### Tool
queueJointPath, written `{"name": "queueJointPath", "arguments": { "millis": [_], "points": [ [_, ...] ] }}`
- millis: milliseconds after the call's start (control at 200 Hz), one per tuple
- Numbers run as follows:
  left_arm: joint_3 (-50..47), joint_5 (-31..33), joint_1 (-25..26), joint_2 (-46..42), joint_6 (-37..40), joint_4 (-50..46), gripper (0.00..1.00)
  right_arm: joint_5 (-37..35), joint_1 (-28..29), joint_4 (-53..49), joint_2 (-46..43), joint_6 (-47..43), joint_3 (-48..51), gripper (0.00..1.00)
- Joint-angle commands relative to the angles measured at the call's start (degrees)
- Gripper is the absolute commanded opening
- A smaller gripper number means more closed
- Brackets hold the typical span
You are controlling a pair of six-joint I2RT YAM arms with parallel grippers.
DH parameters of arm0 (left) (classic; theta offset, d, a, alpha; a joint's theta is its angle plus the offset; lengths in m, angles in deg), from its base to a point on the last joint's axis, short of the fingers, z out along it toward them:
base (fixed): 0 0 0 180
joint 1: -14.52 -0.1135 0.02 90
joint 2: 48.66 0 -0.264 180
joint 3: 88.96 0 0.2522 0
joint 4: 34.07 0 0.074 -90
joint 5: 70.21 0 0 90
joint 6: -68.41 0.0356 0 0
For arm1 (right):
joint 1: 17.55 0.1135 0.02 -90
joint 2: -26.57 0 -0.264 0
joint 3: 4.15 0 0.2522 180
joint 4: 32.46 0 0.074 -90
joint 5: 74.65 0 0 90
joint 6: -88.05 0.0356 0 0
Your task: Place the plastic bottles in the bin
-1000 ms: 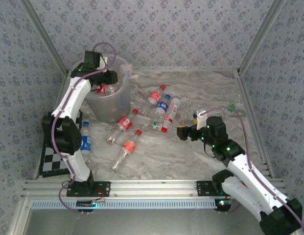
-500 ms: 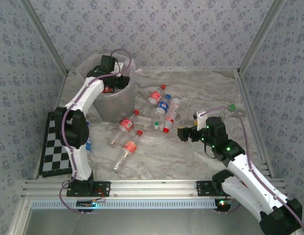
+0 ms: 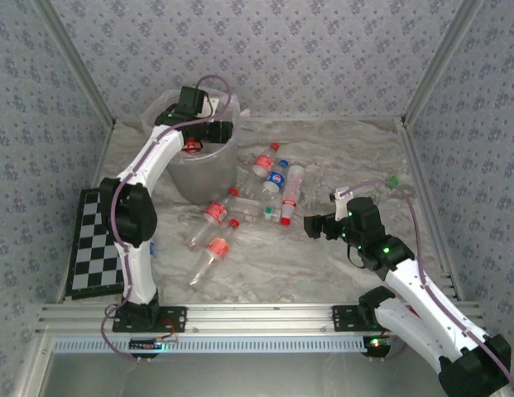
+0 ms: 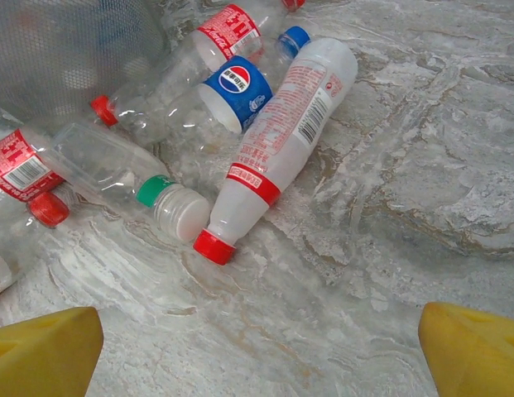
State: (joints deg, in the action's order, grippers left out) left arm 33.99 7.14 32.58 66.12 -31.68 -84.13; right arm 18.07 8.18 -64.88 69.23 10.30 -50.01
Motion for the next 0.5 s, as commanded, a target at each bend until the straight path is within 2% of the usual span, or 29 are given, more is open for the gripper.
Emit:
{"name": "queueJointPath", "arguments": {
  "millis": [0, 255, 380, 495],
  "points": [
    [4.10, 2.96, 0.22, -3.05, 3.22, -5.13, 0.80, -1.10, -0.42, -0.90, 0.57, 0.89, -1.32, 1.00],
    [6.89, 8.96, 0.22, -9.13, 8.23, -11.50, 0.92, -0.03, -0.33, 1.33, 3.80, 0.69, -2.37, 1.00],
    [6.38, 14.58, -0.28, -16.34, 10.12, -12.09, 0.96, 0.66, -0.17, 1.76, 5.86, 0.10, -3.99, 1.00],
    [4.97, 20.66, -1.66, -24.18, 8.69, -14.61, 0.97, 1.06, 0.00, 2.92, 7.42, -0.03, -4.47, 1.00]
  ]
}}
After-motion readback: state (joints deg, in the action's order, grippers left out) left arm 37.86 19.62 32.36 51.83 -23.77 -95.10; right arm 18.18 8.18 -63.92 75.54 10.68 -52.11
